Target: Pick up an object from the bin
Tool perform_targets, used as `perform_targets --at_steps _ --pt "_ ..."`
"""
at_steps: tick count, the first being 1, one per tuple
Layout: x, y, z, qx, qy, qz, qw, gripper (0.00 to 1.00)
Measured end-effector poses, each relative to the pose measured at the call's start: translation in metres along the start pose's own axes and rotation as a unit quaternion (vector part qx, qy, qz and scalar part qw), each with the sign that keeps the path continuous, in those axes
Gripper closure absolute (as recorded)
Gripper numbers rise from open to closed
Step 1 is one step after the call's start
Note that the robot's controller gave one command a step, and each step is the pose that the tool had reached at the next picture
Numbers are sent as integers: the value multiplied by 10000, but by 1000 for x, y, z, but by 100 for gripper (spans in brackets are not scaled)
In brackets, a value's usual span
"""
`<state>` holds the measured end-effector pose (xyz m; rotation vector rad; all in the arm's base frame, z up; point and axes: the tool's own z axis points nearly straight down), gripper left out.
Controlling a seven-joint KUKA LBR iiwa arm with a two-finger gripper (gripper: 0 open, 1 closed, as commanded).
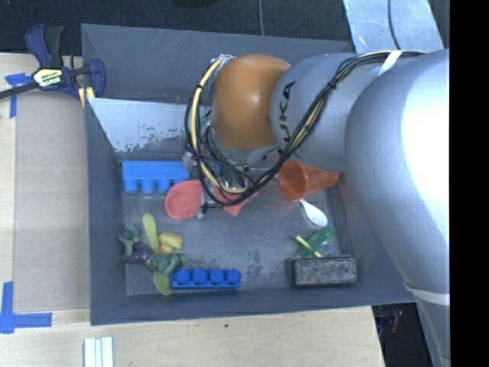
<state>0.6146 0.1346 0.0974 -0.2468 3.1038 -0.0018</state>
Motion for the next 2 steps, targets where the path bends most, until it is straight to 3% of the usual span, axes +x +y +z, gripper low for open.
perform_targets --at_steps 1,2 --pt "9 -54 26 0 -1 65 10000 100" --pt "9 -54 26 0 -1 63 10000 100"
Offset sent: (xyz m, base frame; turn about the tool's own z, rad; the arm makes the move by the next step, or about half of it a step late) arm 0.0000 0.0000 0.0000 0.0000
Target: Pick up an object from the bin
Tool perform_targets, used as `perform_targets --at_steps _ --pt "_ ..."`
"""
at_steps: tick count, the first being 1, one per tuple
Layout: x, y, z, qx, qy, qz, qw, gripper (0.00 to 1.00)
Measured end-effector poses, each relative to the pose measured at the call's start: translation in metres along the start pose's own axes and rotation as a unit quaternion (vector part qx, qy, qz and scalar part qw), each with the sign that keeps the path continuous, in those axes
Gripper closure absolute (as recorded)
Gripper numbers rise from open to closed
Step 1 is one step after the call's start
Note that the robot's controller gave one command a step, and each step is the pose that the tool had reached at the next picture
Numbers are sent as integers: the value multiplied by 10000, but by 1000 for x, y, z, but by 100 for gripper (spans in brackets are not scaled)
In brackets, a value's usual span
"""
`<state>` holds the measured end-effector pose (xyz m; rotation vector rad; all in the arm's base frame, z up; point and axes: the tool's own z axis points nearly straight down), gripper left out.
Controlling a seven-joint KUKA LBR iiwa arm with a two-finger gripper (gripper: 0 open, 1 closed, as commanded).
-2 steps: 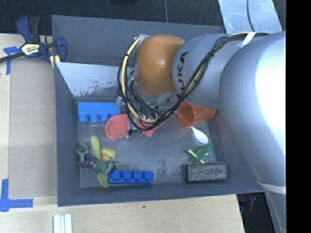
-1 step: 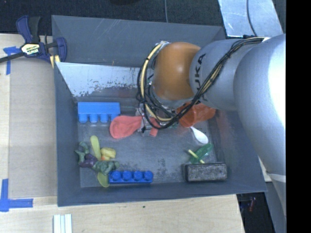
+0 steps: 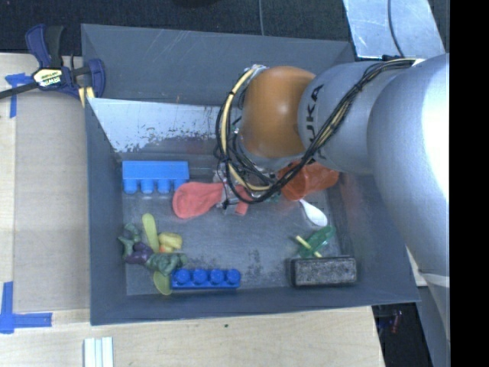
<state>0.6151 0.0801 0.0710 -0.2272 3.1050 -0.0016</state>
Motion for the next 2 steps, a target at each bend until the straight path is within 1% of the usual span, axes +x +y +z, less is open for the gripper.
perform_targets --at_steps 1,2 --pt "4 5 -60 -1 20 -248 9997 100" --pt "5 16 -144 -2 31 -180 9998 100"
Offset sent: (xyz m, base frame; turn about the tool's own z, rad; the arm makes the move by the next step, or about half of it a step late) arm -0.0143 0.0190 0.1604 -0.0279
